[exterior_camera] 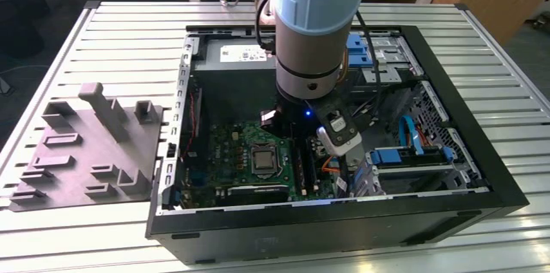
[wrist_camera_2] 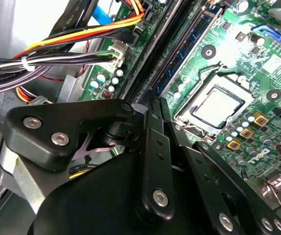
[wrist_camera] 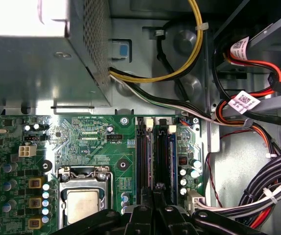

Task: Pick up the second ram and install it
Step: 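Insert the second ram into the second slot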

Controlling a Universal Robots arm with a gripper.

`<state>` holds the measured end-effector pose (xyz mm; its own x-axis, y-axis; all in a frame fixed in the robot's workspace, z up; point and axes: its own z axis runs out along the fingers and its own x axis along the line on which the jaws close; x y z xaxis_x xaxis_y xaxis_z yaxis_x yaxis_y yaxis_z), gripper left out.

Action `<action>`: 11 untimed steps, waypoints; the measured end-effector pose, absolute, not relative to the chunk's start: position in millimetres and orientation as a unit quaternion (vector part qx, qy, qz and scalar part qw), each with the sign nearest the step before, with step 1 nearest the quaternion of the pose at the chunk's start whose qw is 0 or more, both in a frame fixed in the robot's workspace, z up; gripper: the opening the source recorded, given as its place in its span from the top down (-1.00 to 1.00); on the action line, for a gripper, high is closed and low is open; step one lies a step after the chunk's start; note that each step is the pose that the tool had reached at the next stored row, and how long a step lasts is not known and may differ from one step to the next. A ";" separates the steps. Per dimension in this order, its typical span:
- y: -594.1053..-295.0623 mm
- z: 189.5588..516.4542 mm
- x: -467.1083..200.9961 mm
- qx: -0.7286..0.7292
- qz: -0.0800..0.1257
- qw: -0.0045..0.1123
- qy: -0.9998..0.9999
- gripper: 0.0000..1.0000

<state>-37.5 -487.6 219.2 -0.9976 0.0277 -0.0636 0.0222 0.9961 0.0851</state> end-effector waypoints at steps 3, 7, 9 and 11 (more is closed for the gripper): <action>-487.6 219.0 -37.5 0.012 0.042 0.032 0.999 0.75; -487.6 218.3 -37.5 0.013 0.042 0.032 0.999 0.75; -487.6 218.3 -37.5 0.013 0.042 0.032 0.999 0.75; -487.6 218.2 -37.5 0.012 0.042 0.032 0.999 0.75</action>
<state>-37.5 -487.6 218.2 -0.9976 0.0277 -0.0636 0.0222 0.9961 0.0851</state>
